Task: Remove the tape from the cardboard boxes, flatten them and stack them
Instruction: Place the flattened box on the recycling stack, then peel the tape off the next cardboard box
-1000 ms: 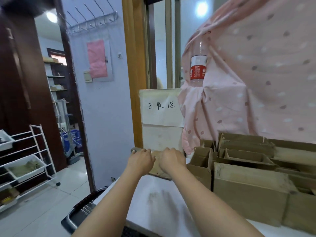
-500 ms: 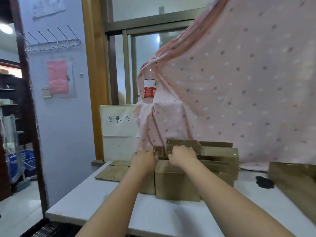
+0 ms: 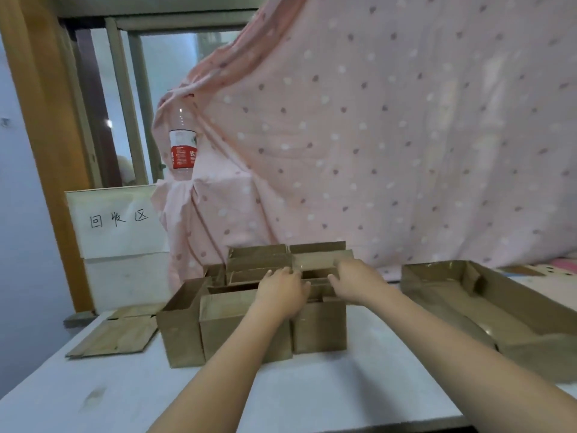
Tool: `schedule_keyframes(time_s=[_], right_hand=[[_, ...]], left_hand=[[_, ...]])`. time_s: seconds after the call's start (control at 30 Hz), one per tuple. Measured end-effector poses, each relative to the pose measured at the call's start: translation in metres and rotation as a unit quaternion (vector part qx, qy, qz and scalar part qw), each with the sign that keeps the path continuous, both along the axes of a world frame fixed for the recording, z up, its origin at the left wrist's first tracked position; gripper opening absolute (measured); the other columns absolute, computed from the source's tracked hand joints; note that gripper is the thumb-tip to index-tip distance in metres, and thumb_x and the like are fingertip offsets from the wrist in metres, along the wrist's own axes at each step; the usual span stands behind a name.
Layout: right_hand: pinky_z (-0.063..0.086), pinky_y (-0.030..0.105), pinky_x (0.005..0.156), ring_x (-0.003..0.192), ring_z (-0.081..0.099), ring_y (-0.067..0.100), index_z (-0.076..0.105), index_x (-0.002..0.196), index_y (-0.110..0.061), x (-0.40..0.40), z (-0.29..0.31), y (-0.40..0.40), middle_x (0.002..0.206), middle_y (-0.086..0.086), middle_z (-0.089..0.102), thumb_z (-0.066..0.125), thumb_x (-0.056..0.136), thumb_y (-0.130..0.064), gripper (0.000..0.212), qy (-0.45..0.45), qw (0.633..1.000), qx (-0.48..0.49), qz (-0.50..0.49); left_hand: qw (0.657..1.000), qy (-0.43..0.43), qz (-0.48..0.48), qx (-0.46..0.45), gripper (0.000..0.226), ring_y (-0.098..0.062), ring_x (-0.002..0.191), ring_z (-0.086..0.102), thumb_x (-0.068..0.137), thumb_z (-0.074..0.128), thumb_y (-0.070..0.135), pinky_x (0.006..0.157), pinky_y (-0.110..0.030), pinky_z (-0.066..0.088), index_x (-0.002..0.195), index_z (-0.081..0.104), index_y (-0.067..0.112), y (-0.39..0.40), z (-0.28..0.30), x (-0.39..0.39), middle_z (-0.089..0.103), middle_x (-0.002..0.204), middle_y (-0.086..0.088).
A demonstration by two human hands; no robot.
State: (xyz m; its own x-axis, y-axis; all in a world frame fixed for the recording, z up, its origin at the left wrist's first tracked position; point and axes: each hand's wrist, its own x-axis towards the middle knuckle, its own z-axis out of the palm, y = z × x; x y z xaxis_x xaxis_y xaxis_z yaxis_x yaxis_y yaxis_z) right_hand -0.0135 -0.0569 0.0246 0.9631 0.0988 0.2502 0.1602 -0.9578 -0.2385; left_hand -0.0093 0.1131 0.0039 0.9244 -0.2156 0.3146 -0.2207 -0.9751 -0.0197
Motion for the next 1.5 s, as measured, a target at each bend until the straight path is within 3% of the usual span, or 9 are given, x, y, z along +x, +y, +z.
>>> schedule_keyframes(time_s=[0.1,0.23,0.33,0.53,0.8,0.97,1.13,1.4,1.5], right_hand=[[0.050,0.036,0.077,0.102,0.061,0.032,0.058,0.123,-0.010,0.011,-0.015,-0.020,0.116,0.014,0.065,0.044,0.100,-0.036,0.037,0.015,0.999,0.029,0.011],[0.050,0.042,0.094,0.117,0.057,0.034,0.055,0.131,-0.008,0.024,-0.041,-0.032,0.128,0.015,0.061,0.050,0.098,-0.033,0.041,0.053,0.995,0.081,0.016],[0.051,0.039,0.093,0.114,0.060,0.032,0.060,0.123,-0.012,0.037,-0.063,-0.036,0.122,0.011,0.065,0.054,0.095,-0.029,0.033,0.094,0.989,0.112,0.031],[0.049,0.033,0.098,0.121,0.057,0.029,0.047,0.141,-0.008,0.055,-0.102,-0.041,0.137,0.012,0.057,0.061,0.093,-0.031,0.055,0.178,0.973,0.147,0.029],[0.044,0.025,0.097,0.127,0.053,0.021,0.024,0.157,-0.020,0.060,-0.127,-0.058,0.149,0.004,0.045,0.073,0.086,-0.035,0.088,0.216,0.950,0.220,0.042],[0.042,0.023,0.093,0.129,0.049,0.015,0.011,0.158,-0.030,0.056,-0.123,-0.074,0.151,-0.001,0.038,0.085,0.073,-0.048,0.114,0.232,0.936,0.256,0.071],[0.049,0.023,0.098,0.113,0.059,-0.002,0.027,0.152,-0.036,0.047,-0.118,-0.090,0.129,-0.015,0.056,0.090,0.068,-0.041,0.104,0.219,0.916,0.319,0.107],[0.048,0.009,0.083,0.098,0.059,-0.013,0.039,0.135,-0.043,0.018,-0.083,-0.098,0.119,-0.024,0.054,0.089,0.073,-0.032,0.081,0.177,0.940,0.272,0.109],[0.042,0.005,0.084,0.106,0.050,-0.013,0.036,0.132,-0.045,0.008,-0.072,-0.094,0.125,-0.024,0.047,0.091,0.068,-0.037,0.084,0.141,0.961,0.210,0.114]], left_hand=[[0.999,0.006,-0.030,0.013,0.050,-0.030,0.129,0.049,0.103,0.035,0.042,0.113,-0.042,0.029,0.141,0.047,0.011,-0.014,-0.006,0.006,0.053,0.140,-0.012],[0.997,0.028,-0.063,0.036,0.052,-0.031,0.127,0.049,0.098,0.048,0.042,0.110,-0.041,0.033,0.141,0.047,0.013,-0.032,-0.016,0.009,0.053,0.138,-0.010],[0.995,0.039,-0.074,0.056,0.041,-0.031,0.121,0.053,0.094,0.056,0.034,0.101,-0.039,0.039,0.128,0.054,0.011,-0.043,-0.025,0.019,0.057,0.131,-0.012],[0.993,0.061,-0.078,0.062,0.032,-0.032,0.110,0.058,0.088,0.059,0.020,0.089,-0.037,0.043,0.119,0.062,0.015,-0.051,-0.050,0.047,0.066,0.117,-0.009],[0.987,0.091,-0.094,-0.094,0.006,-0.027,0.104,0.061,0.090,0.067,0.029,0.081,-0.038,0.051,0.096,0.066,0.031,-0.048,-0.063,0.065,0.069,0.106,0.001],[0.972,0.084,-0.112,-0.190,0.016,-0.021,0.102,0.062,0.089,0.069,0.037,0.083,-0.040,0.054,0.103,0.069,0.030,-0.045,-0.060,0.057,0.070,0.104,0.006],[0.935,0.097,-0.161,-0.301,0.008,-0.012,0.085,0.065,0.090,0.070,0.028,0.078,-0.040,0.054,0.092,0.073,0.021,-0.046,-0.052,0.040,0.071,0.085,0.007],[0.857,0.128,-0.172,-0.469,0.010,-0.010,0.092,0.069,0.090,0.071,0.026,0.085,-0.043,0.058,0.098,0.072,0.031,-0.027,-0.058,0.013,0.073,0.095,0.012],[0.872,0.052,-0.175,-0.453,0.019,-0.003,0.093,0.064,0.086,0.075,0.024,0.087,-0.025,0.054,0.101,0.069,0.035,-0.020,-0.051,0.002,0.068,0.095,0.014]])
